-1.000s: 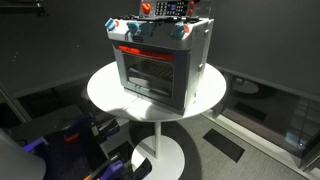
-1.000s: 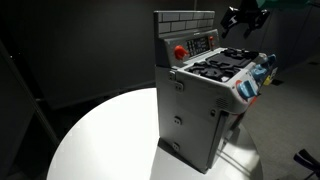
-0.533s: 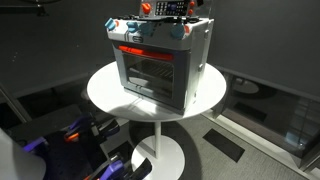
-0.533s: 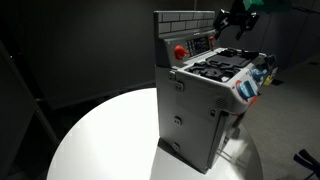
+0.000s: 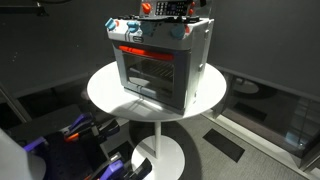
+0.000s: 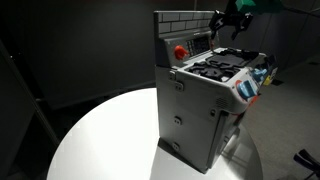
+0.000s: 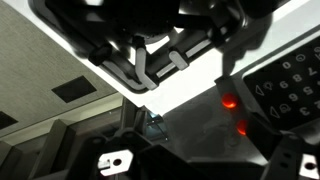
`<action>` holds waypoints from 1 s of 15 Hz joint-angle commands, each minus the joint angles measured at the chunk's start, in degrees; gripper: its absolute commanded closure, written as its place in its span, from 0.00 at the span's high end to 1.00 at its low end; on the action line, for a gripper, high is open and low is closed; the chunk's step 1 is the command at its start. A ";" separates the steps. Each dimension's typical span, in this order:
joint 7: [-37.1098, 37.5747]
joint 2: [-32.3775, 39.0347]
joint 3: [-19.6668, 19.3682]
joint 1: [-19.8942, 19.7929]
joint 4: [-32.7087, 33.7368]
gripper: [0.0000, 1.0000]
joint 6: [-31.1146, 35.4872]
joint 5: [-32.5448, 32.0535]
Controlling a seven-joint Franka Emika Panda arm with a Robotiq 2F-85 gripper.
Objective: Press the orange button on the stove
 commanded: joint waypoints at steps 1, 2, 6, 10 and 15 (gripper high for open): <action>0.84 2.86 -1.48 1.34 4.23 1.00 -2.85 -0.22; 0.57 2.90 -1.58 1.47 4.37 1.00 -3.26 0.14; -3.37 0.86 -1.26 1.81 2.75 1.00 -5.30 4.74; -6.57 -2.12 -0.95 2.30 -0.15 1.00 -9.11 9.72; -9.98 -7.34 -0.69 2.82 -4.09 1.00 -16.22 13.83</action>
